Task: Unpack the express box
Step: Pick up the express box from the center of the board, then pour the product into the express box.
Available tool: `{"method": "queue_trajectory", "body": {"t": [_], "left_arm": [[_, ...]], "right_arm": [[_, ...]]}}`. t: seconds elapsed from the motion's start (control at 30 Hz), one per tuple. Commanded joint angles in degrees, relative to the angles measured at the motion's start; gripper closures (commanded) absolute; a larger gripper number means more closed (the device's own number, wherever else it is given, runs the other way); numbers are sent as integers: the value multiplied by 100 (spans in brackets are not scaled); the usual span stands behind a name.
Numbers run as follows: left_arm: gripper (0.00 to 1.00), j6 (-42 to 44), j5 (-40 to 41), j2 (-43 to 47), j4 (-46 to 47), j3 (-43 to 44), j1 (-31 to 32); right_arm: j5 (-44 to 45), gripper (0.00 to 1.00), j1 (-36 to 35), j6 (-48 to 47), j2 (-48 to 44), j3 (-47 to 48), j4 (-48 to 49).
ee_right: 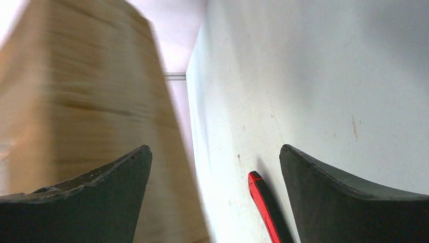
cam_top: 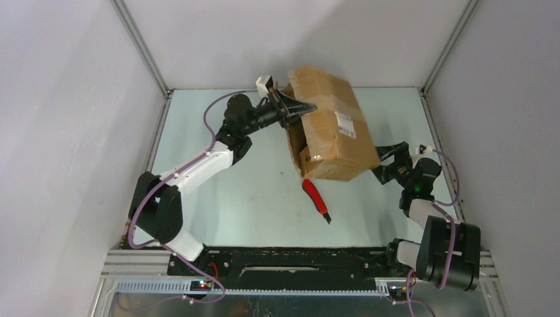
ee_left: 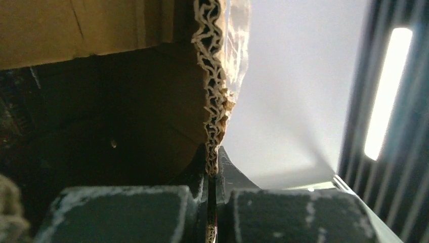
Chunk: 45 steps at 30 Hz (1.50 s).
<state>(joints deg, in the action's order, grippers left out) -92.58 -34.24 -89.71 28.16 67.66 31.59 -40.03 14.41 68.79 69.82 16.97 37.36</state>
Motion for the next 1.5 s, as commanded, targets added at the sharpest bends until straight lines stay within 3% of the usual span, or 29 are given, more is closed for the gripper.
{"method": "queue_trajectory", "body": {"t": [0.0, 0.13, 0.2, 0.3, 0.4, 0.5, 0.6, 0.73, 0.8, 1.0, 1.23, 1.4, 1.47], "left_arm": [[100, -847, 58, 28, 2438, 895, 47], [100, -881, 287, -260, 2614, 1487, 167], [100, -975, 361, -489, 2765, 1769, 276], [100, -1130, 262, -880, 2785, 2005, 495], [100, -1073, 47, -1024, 2494, 1689, 614], [100, -643, -290, -829, 1833, 1139, 597], [100, 407, -534, -437, 497, 778, 560], [100, 1847, -609, -163, -1744, 804, 505], [100, 2238, -586, -96, -2184, 764, 469], [100, 3006, -674, 31, -2475, 606, 427], [100, 3351, -1137, 127, -1576, 68, 457], [100, 4645, -1051, 257, -2311, 134, 538], [100, 5395, -718, 346, -3010, 240, 645]], "right_arm": [[520, 1, -230, 209, -411, 196, -1116], [1255, 2, -881, 533, -965, 165, -1718], [1541, 2, -1281, 751, -1077, 65, -1376], [1437, 3, -1825, 1149, -673, 217, -129], [1430, 5, -1948, 1407, -485, 531, 461], [1579, 3, -1817, 780, -898, 981, -517], [1972, 2, -1767, -280, -1368, 1538, -2013], [2543, 2, -1937, -1359, -1669, 2100, -3110], [2827, 2, -2094, -1862, -1768, 2314, -3441], [4255, 2, -3001, -3644, -1759, 2916, -4177], [4676, 2, -3112, -4258, -1437, 3128, -3964], [4811, 3, -3243, -4598, -1343, 3294, -3802], [4994, 1, -3445, -4816, -1524, 3276, -3541]]}}
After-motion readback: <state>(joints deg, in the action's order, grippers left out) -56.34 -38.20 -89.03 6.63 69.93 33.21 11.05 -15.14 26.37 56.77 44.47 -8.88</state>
